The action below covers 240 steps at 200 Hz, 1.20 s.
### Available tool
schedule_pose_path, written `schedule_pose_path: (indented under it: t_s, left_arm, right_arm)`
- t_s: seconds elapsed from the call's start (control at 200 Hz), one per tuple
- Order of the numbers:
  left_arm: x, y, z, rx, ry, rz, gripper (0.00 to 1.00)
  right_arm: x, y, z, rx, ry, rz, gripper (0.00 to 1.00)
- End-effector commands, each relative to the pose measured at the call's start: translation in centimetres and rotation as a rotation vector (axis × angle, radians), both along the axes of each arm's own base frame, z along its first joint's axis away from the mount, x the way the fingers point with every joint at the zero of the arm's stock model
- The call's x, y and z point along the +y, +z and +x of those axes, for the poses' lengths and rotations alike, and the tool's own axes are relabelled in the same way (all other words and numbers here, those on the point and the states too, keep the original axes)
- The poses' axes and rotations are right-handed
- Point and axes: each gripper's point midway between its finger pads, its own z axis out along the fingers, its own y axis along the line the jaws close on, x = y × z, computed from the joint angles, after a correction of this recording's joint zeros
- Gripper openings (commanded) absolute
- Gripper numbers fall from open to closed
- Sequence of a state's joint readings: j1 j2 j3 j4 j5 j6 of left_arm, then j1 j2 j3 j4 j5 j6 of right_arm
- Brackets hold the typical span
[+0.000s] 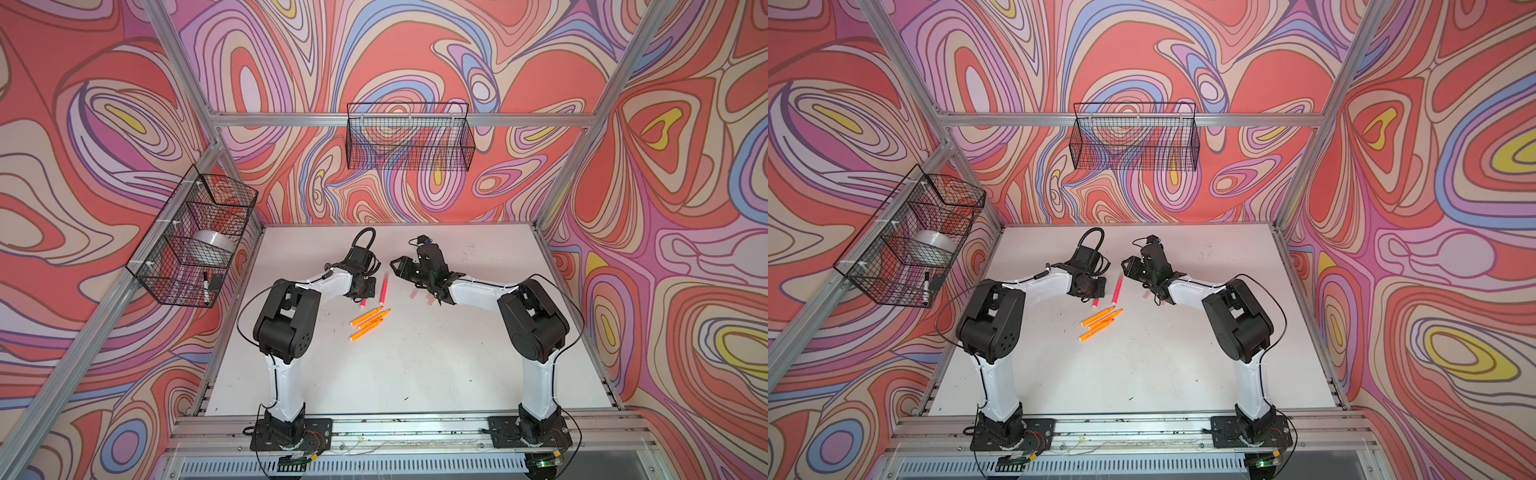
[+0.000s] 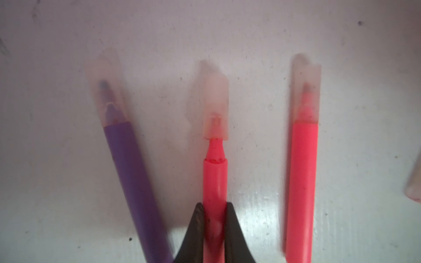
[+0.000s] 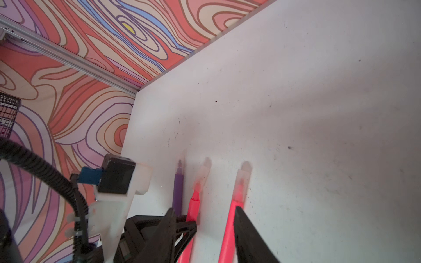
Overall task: Insert the pens into the pen caps
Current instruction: 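Raise the pink highlighter with the left gripper while the right approaches its cap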
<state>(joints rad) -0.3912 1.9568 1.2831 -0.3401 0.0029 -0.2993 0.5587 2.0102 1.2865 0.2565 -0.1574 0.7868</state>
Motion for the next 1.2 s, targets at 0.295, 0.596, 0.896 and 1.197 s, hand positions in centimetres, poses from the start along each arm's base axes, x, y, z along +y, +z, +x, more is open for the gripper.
schedule_pose_path:
  t_s: [0.295, 0.596, 0.896, 1.197]
  left_arm:
    - [0.7, 3.5, -1.6, -0.069, -0.014, -0.014, 0.00]
    - [-0.6, 6.7, -2.5, -0.176, -0.085, -0.121, 0.00]
    - [-3.7, 11.2, -5.7, -0.357, -0.268, -0.240, 0.00]
    - [-5.6, 15.7, -9.7, -0.547, -0.404, -0.365, 0.00]
  right_arm:
    - [3.2, 1.0, 0.6, -0.005, 0.068, 0.006, 0.48]
    - [3.1, 3.7, -1.6, -0.049, 0.050, 0.092, 0.50]
    - [1.0, 8.0, -5.0, -0.122, 0.046, 0.161, 0.54]
    - [-0.7, 12.3, -8.3, -0.205, 0.025, 0.161, 0.63]
